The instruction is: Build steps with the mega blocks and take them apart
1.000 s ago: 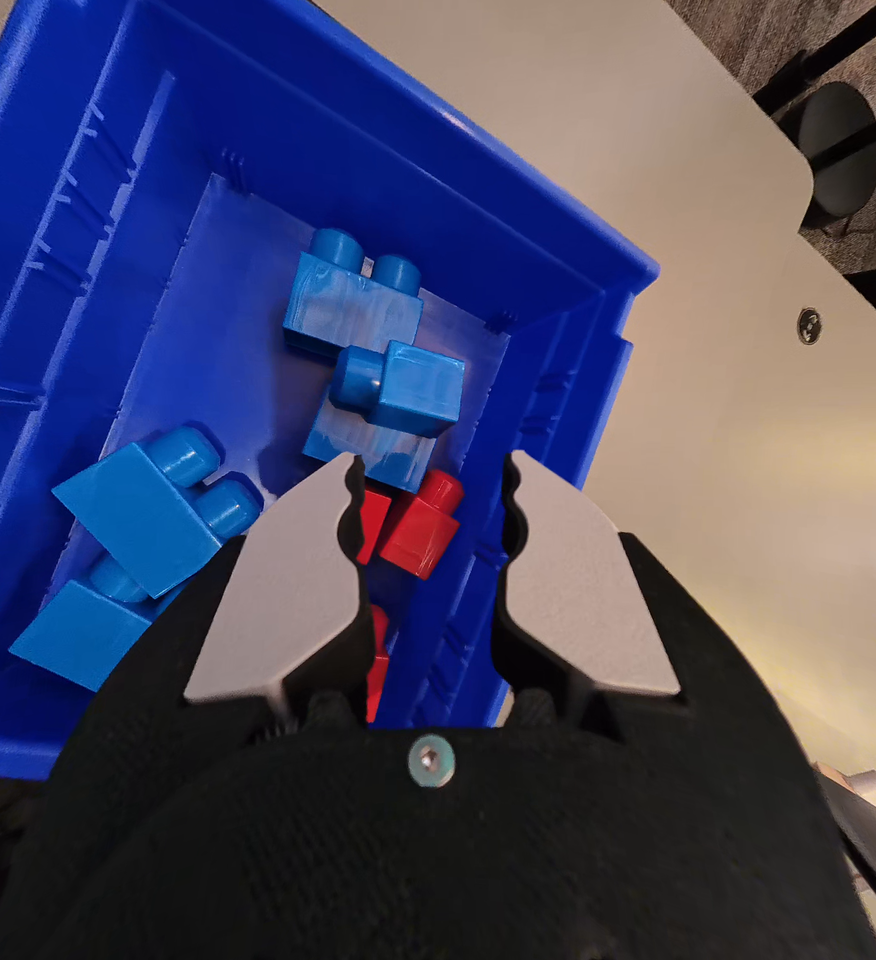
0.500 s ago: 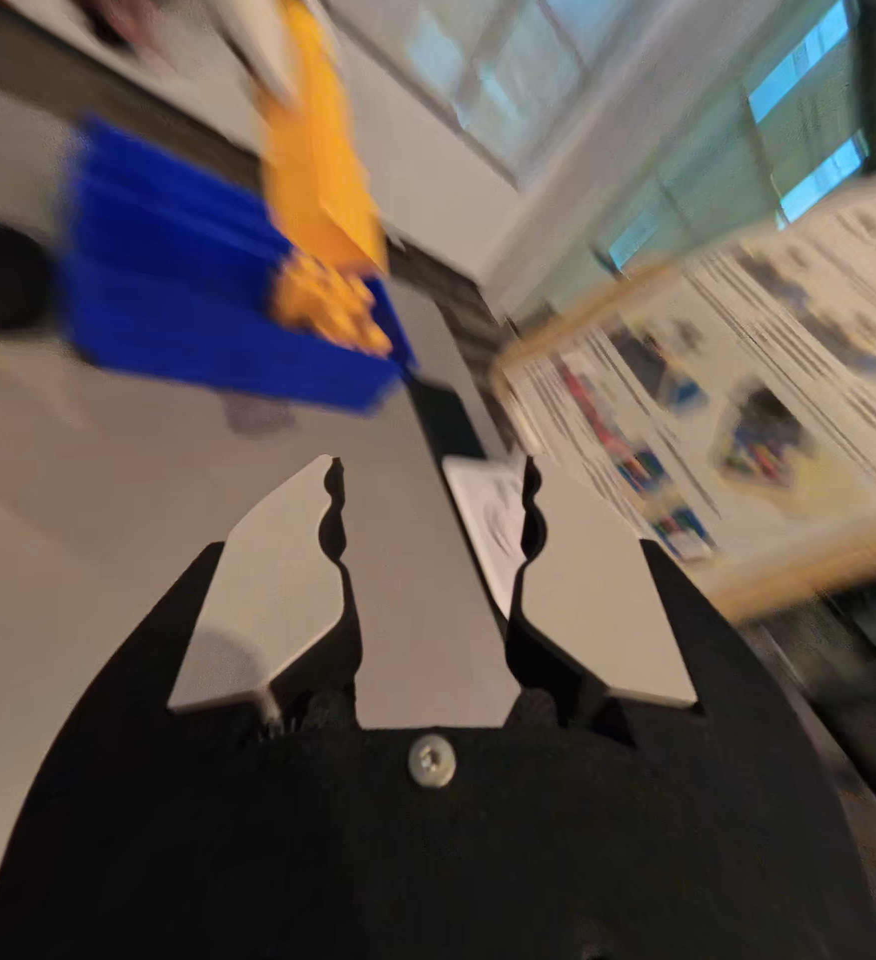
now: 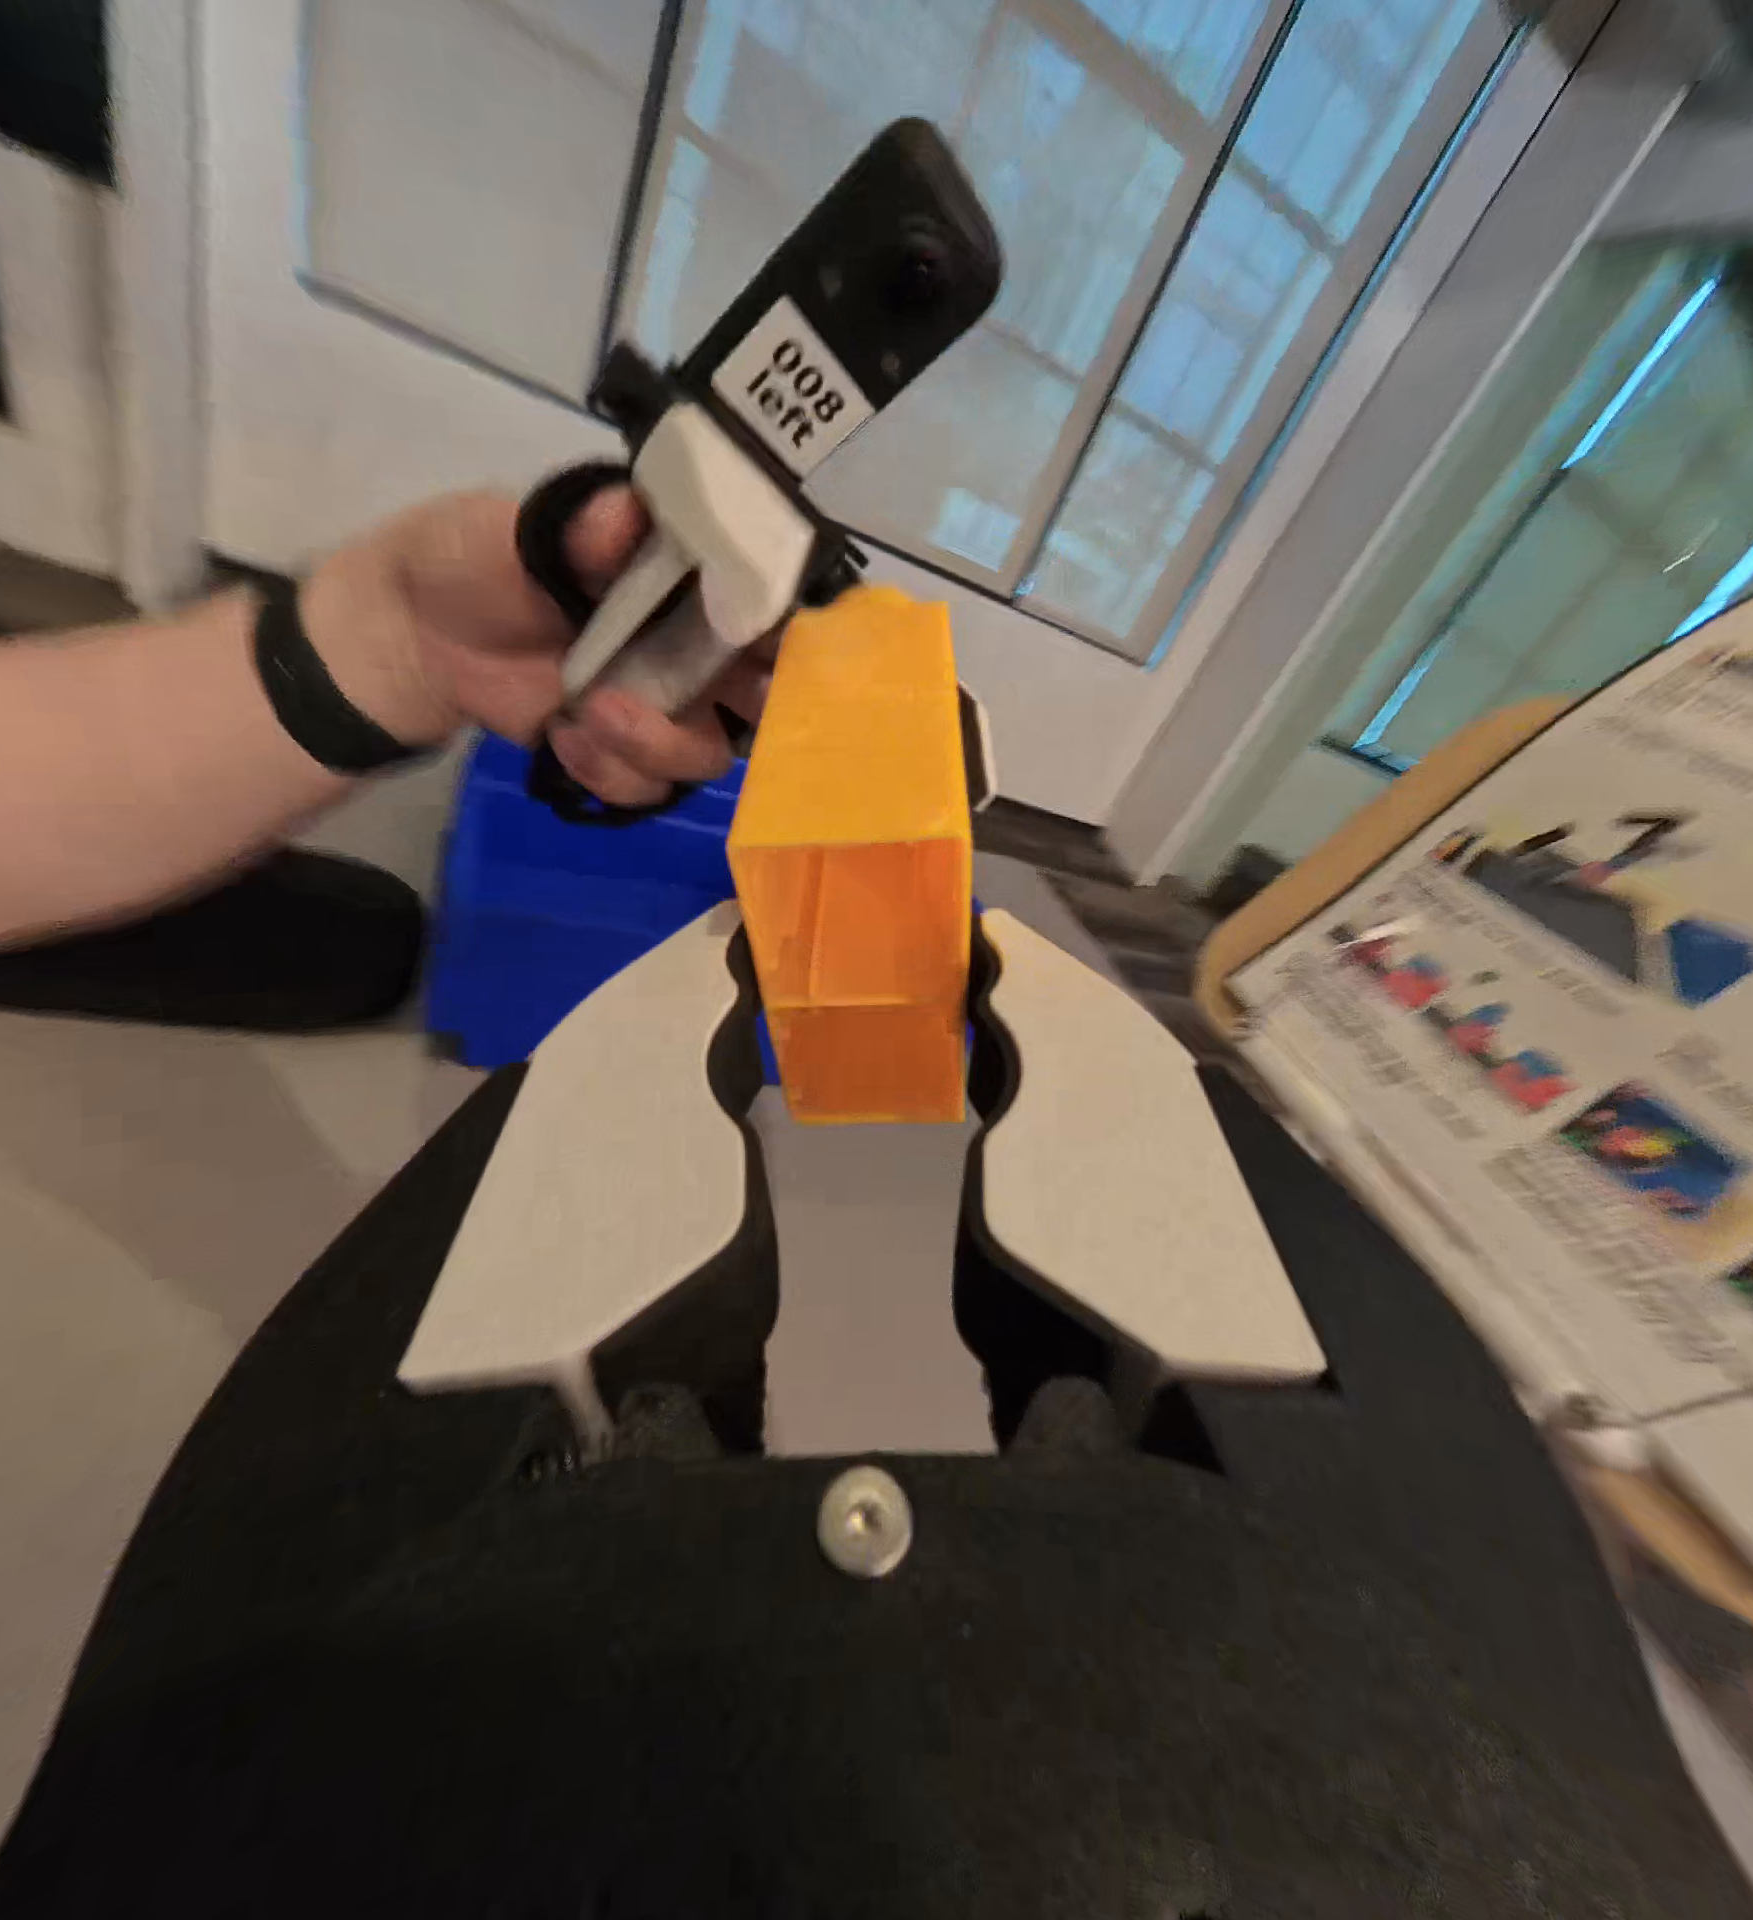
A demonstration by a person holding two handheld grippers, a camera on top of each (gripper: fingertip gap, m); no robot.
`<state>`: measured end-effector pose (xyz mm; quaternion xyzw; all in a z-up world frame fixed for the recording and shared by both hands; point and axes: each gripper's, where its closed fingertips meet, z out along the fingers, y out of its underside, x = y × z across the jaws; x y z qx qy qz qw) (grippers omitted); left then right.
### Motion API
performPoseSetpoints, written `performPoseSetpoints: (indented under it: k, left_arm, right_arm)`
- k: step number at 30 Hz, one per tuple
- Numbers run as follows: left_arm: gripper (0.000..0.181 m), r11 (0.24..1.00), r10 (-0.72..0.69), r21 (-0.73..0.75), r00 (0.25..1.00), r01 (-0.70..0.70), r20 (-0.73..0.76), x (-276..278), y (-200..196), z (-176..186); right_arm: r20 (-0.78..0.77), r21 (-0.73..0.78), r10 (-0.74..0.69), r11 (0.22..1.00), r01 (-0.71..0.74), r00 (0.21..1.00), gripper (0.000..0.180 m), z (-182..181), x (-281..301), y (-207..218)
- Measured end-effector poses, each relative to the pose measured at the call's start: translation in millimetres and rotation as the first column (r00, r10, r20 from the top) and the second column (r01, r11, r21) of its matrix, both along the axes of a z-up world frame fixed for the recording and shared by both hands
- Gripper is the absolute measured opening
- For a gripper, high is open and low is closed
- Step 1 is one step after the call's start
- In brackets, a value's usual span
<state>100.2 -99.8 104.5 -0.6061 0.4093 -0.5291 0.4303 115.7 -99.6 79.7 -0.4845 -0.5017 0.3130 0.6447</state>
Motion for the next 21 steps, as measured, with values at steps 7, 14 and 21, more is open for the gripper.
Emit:
performPoseSetpoints:
  k: [7,14,21]
  left_arm:
    - [0.048,0.948,0.095,0.309,0.994,-0.073,-0.055,8,1,-10]
    - [0.037,0.973,0.008,0.232,0.999,0.002,-0.045,11,-2,-12]
    - [0.037,0.976,0.086,0.182,0.978,-0.121,0.192,-87,6,50]
  right_arm:
    - [-0.155,-0.423,0.272,0.851,-0.313,0.95,0.037,-1,5,-5]
    - [-0.135,-0.472,0.329,0.808,-0.353,0.935,0.037,-12,5,-5]
    - [-0.047,-0.488,0.086,0.867,-0.097,0.995,0.037,17,92,43]
